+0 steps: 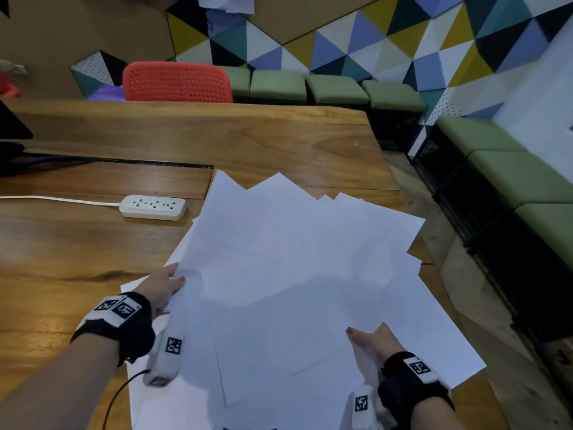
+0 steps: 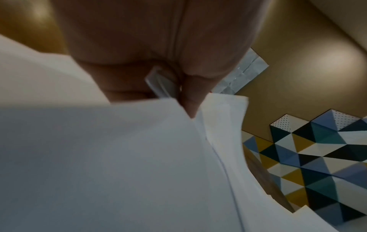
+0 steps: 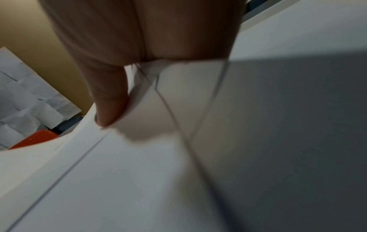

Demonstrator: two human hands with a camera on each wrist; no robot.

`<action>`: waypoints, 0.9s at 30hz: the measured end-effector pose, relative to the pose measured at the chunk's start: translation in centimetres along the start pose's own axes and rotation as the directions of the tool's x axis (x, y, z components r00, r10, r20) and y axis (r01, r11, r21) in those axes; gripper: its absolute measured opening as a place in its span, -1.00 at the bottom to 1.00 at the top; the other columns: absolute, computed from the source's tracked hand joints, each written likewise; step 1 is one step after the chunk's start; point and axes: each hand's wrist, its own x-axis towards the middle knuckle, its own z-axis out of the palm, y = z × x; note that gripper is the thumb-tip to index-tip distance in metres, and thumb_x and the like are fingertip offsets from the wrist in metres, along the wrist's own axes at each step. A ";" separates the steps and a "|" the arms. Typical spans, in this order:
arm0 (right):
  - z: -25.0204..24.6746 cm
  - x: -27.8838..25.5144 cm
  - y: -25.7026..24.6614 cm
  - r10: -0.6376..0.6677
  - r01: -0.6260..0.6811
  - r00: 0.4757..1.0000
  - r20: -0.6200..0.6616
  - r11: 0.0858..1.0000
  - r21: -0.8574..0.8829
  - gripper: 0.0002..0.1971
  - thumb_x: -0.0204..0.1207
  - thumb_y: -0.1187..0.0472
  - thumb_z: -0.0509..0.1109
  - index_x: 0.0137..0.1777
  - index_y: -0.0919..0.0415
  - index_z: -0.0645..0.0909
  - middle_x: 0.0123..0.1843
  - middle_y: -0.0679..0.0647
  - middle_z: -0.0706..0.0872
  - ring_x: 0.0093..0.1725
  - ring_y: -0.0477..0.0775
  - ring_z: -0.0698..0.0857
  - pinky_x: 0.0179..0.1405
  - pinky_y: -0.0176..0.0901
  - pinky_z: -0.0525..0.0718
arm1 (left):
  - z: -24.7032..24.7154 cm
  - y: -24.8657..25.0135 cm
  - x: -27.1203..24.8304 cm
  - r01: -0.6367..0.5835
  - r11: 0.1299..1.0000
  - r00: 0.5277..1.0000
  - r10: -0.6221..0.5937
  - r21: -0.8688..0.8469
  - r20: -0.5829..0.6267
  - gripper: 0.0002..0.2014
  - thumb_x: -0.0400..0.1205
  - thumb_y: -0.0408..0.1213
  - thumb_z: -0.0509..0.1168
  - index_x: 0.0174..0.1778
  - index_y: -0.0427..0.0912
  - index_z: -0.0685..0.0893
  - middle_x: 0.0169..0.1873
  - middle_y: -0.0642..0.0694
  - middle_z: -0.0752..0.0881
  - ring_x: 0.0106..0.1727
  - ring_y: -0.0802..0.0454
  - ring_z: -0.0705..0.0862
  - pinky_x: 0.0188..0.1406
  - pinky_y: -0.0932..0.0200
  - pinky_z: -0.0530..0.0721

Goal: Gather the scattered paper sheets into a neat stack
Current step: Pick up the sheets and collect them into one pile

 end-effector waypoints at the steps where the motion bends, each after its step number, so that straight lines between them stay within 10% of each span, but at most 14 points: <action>1: -0.2 -0.1 0.0 -0.008 0.008 1.000 0.016 1.000 -0.021 -0.25 0.13 -0.02 0.58 0.24 0.38 0.41 0.03 0.10 0.45 -0.02 0.08 0.52 -0.10 -0.18 0.42 | 0.0 0.2 -0.6 0.009 1.000 0.998 -0.009 0.007 0.054 -0.74 0.68 -0.50 0.07 0.18 -0.19 0.56 -0.10 -0.24 0.75 -0.19 -0.18 0.73 -0.33 0.07 0.74; 4: -0.2 0.6 0.3 0.016 -0.016 1.000 0.014 0.999 -0.042 -0.13 0.05 0.02 0.53 0.34 0.46 0.35 -0.01 0.15 0.51 -0.03 0.07 0.55 -0.33 -0.19 0.51 | 1.1 0.2 -1.4 0.046 0.998 0.984 -0.052 0.036 0.169 -0.78 0.65 -0.46 0.16 0.15 -0.28 0.65 -0.23 -0.24 0.82 -0.42 -0.09 0.78 -0.62 0.21 0.65; 8: 0.2 0.4 0.4 0.027 -0.027 1.000 -0.009 0.999 -0.024 -0.06 0.13 0.11 0.63 0.44 0.53 0.29 0.38 0.40 0.54 0.33 0.32 0.58 0.27 0.07 0.55 | 3.5 0.9 -1.4 0.159 0.983 0.974 -0.141 -0.093 0.175 -0.60 0.63 0.05 0.17 0.05 -0.19 0.74 0.00 -0.20 0.79 0.02 -0.12 0.70 0.30 -0.11 0.52; 12: -0.3 0.1 0.1 0.042 -0.042 0.999 -0.003 0.999 0.016 -0.27 0.35 0.29 0.56 0.42 0.55 0.29 0.40 0.41 0.52 0.36 0.34 0.55 0.22 -0.04 0.49 | 3.9 1.1 -0.3 0.230 0.961 0.967 -0.208 -0.156 0.145 -0.27 0.34 0.45 0.23 0.11 -0.12 0.70 0.00 -0.08 0.77 0.11 -0.07 0.68 0.26 -0.03 0.54; 16: -0.3 0.4 0.3 0.048 -0.049 0.999 0.012 0.984 0.170 -0.32 0.40 0.37 0.51 0.43 0.56 0.27 0.30 0.36 0.54 0.38 0.35 0.52 0.14 -0.07 0.45 | 3.9 0.0 0.9 0.136 0.983 0.988 -0.144 0.120 0.060 -0.61 0.60 -0.05 0.29 0.11 -0.34 0.68 -0.30 -0.16 0.78 -0.35 -0.11 0.71 -0.30 0.18 0.62; 18: -0.1 0.6 0.5 0.002 -0.011 0.999 0.051 0.983 0.186 -0.07 0.06 0.14 0.73 0.38 0.49 0.37 0.26 0.33 0.59 0.30 0.32 0.58 0.18 -0.04 0.51 | 4.0 -0.2 0.6 0.100 0.972 0.993 -0.112 0.215 0.047 -0.74 0.59 -0.21 0.32 0.06 -0.34 0.69 -0.18 -0.25 0.79 -0.17 -0.22 0.76 -0.14 0.00 0.71; 23: -0.1 0.6 0.3 -0.063 0.048 0.997 0.049 0.965 0.257 -0.41 -0.04 0.13 0.74 -0.10 0.36 0.53 -0.37 0.04 0.63 -0.28 0.03 0.62 -0.35 -0.23 0.50 | 3.5 0.0 -0.3 0.204 0.965 0.977 -0.212 0.166 0.032 -0.44 0.59 0.20 0.12 -0.29 -0.28 0.66 -0.49 -0.11 0.69 -0.41 -0.09 0.65 -0.32 0.16 0.61; 27: -0.1 0.5 0.3 -0.074 0.058 0.996 0.042 0.954 0.293 -0.57 0.12 0.17 0.67 -0.14 0.38 0.58 -0.34 0.07 0.62 -0.29 0.00 0.61 -0.37 -0.25 0.48 | 2.9 0.5 -0.2 0.091 0.995 0.994 -0.088 0.051 -0.070 -0.70 0.70 -0.10 0.09 -0.12 -0.19 0.64 -0.54 -0.09 0.65 -0.64 0.01 0.58 -0.46 0.22 0.55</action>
